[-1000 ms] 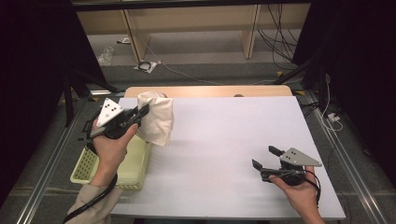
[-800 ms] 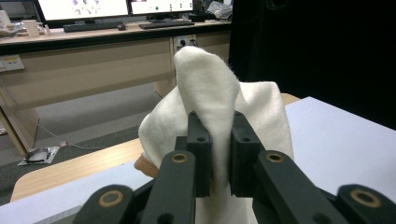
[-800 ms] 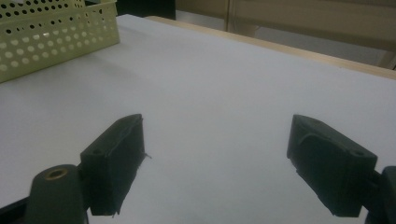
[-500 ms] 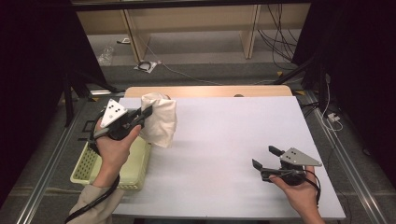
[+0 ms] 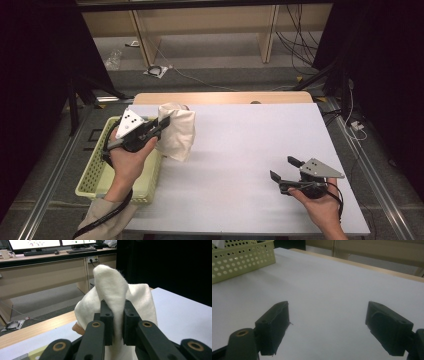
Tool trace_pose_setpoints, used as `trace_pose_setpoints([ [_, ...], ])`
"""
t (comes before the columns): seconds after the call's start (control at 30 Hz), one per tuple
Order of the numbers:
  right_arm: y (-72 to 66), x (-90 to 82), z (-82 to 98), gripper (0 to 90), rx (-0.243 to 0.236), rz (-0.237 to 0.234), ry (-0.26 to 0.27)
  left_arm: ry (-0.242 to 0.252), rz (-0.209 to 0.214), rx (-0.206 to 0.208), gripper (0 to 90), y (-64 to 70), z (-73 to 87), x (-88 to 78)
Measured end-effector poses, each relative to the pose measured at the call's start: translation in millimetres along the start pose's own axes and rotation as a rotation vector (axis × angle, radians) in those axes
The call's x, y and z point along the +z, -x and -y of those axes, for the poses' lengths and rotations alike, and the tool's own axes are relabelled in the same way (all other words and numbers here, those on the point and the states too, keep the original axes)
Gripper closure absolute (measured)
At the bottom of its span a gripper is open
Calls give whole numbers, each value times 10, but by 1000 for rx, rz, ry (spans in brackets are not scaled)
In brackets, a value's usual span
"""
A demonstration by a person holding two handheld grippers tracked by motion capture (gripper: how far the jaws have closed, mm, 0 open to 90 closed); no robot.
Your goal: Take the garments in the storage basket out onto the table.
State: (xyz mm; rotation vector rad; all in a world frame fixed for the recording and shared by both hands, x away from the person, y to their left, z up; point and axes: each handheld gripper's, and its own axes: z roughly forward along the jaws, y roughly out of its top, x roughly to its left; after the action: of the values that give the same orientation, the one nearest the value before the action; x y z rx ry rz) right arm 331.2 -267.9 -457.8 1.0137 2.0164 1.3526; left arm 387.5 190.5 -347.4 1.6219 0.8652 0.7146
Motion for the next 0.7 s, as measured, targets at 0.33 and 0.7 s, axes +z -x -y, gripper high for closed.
trace_pose_setpoints([
  [0.33,-1,-3,-3,202,-4,1,-8,2,11,0,811,29,-3,7],
  [0.7,0,-2,-1,203,-4,2,-11,2,21,7,811,70,-5,17],
])
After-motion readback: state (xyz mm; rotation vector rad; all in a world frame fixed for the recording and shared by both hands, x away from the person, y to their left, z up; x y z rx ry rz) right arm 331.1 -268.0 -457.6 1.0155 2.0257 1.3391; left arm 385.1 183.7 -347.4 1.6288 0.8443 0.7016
